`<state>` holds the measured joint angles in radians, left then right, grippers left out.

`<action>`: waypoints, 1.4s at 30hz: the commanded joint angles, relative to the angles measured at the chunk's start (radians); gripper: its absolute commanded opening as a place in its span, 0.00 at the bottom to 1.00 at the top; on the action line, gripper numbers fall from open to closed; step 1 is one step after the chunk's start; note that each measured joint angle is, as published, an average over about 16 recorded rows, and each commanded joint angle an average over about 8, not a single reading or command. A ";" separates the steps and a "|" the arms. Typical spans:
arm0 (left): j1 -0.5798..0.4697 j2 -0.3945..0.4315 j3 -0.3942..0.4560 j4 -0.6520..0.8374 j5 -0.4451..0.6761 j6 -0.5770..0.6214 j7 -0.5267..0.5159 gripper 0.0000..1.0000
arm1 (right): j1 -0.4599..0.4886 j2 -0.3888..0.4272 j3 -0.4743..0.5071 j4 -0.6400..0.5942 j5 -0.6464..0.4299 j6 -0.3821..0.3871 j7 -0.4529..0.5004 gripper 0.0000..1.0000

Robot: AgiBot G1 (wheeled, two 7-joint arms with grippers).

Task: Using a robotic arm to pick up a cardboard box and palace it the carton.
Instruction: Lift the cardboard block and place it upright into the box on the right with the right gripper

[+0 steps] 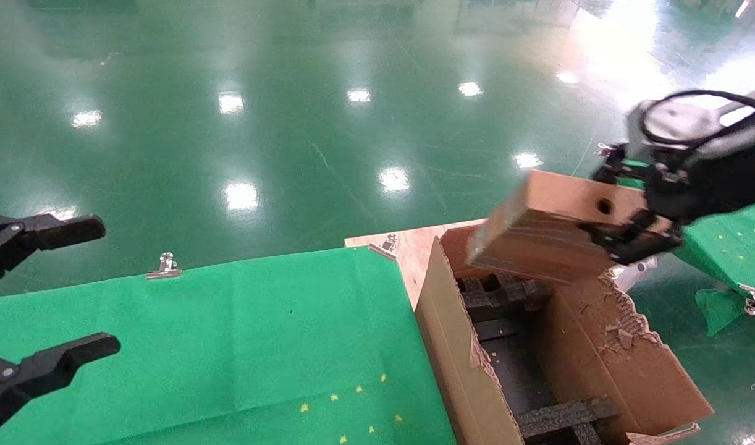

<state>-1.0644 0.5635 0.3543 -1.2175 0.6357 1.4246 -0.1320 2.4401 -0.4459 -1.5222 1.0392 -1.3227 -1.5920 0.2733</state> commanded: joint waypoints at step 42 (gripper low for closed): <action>0.001 0.000 0.000 0.001 0.000 0.000 0.000 1.00 | -0.122 0.162 -0.222 0.009 -0.049 0.261 0.807 0.00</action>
<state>-1.0639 0.5633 0.3543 -1.2169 0.6356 1.4243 -0.1319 2.3196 -0.2855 -1.7432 1.0437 -1.3686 -1.3330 1.0669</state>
